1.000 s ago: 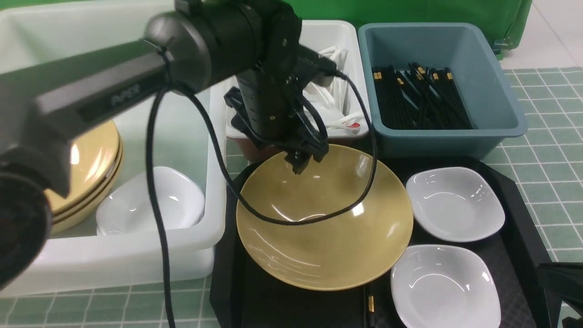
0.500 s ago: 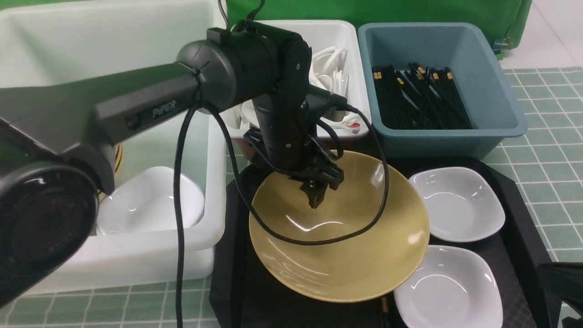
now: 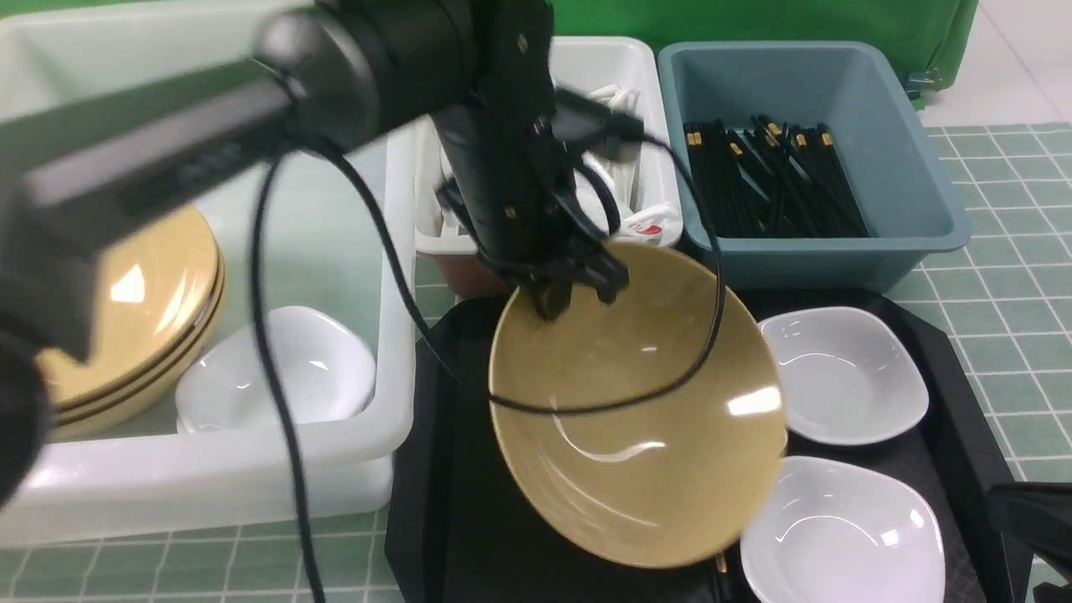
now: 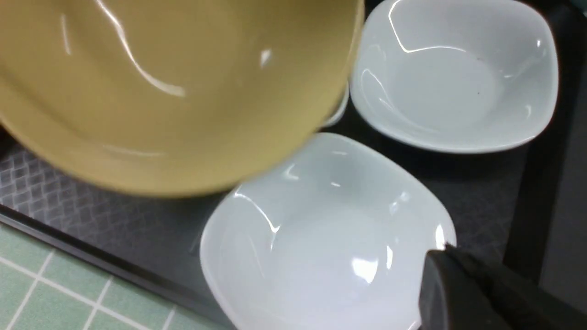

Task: On blue table put chopsticks spoon bowls plates into blue grey white boxes.
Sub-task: 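Place the tan bowl onto the bowl stack in the left bin with the left gripper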

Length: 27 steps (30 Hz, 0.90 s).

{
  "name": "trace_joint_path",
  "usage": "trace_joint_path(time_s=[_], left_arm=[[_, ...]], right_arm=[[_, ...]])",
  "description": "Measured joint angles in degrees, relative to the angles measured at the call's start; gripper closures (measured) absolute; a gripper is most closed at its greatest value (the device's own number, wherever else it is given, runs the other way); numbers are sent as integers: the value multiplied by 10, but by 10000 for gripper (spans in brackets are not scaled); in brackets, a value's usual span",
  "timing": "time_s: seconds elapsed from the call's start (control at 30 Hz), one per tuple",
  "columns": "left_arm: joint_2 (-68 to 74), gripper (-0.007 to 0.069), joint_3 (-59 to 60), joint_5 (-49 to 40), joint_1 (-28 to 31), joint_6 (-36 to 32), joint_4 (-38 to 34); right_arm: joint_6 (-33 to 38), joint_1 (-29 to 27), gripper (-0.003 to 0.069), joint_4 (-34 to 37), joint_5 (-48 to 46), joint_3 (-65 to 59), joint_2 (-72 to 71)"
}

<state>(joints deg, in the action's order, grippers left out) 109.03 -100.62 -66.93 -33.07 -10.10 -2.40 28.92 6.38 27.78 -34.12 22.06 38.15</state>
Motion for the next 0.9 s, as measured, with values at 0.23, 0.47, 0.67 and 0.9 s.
trace_joint_path(time_s=[0.23, 0.47, 0.67, 0.9], left_arm=[[-130, 618, -7, -22, 51, -2, -21], [-267, 618, 37, -44, 336, 39, -23], [-296, 618, 161, 28, 566, 67, -55], [-281, 609, 299, 143, 634, 40, -114]], right_arm=[[0, 0, 611, 0, 0, -1, 0], [0, 0, 611, 0, 0, -1, 0], [0, 0, 610, 0, 0, -1, 0], [-1, 0, 610, 0, 0, -1, 0]])
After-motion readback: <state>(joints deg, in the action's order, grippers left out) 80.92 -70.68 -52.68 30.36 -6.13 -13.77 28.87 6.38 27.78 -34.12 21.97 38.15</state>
